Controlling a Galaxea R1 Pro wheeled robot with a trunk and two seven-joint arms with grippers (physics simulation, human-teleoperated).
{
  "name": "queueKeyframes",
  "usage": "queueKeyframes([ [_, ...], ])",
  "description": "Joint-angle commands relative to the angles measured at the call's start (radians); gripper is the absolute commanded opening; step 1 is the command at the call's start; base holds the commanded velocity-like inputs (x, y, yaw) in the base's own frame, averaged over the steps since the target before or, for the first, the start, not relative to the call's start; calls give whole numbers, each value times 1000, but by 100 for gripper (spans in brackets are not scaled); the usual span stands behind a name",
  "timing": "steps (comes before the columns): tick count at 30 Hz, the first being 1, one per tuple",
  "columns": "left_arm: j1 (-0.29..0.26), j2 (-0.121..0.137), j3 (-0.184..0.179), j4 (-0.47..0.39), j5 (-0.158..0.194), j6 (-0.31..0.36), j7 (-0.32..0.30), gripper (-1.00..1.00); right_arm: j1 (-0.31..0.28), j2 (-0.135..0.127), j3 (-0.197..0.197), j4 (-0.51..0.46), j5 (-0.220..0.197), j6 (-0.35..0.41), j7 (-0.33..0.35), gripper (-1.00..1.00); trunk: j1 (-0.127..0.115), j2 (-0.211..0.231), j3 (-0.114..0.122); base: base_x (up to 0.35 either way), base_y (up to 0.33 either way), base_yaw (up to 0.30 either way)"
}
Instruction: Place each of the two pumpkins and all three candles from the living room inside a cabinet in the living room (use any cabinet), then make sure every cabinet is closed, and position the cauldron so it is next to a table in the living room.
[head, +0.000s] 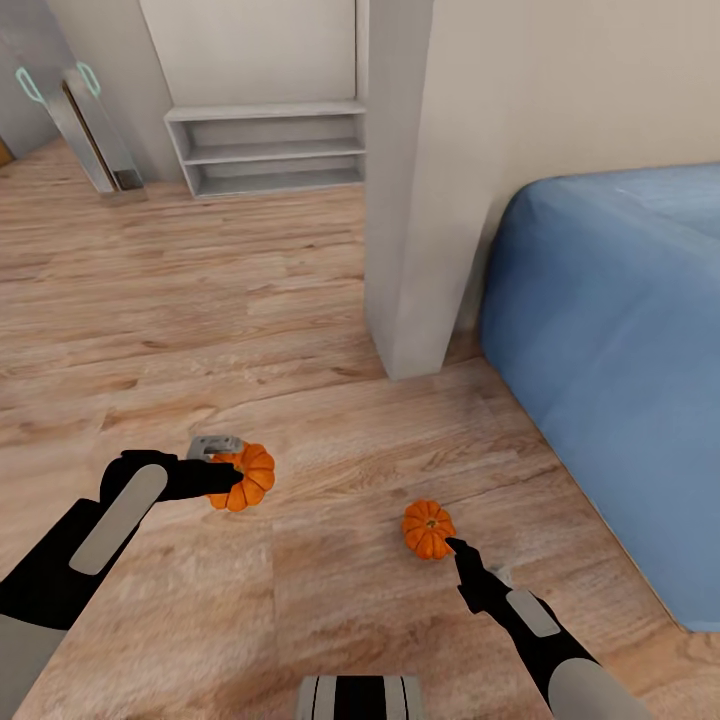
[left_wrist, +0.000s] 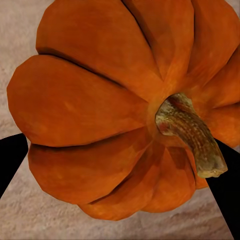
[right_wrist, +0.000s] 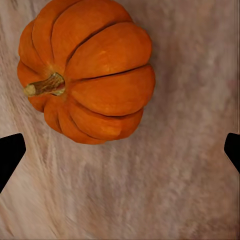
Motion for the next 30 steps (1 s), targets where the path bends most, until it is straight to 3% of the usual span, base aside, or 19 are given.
queueKeyframes([
  [1, -1, 1, -2, -1, 9, 1, 11, -100, 0, 1, -7, 0, -3, 6, 1, 100, 0, 0, -1, 0, 0, 0],
  [10, -1, 1, -2, -1, 9, 1, 11, -100, -1, 1, -7, 0, -3, 6, 2, 100, 3, -2, -28, 0, 0, 0],
  [30, -1, 1, -2, -1, 10, 1, 11, -100, -2, 2, -7, 0, -3, 7, 2, 100, 3, -2, -28, 35, 0, 0],
])
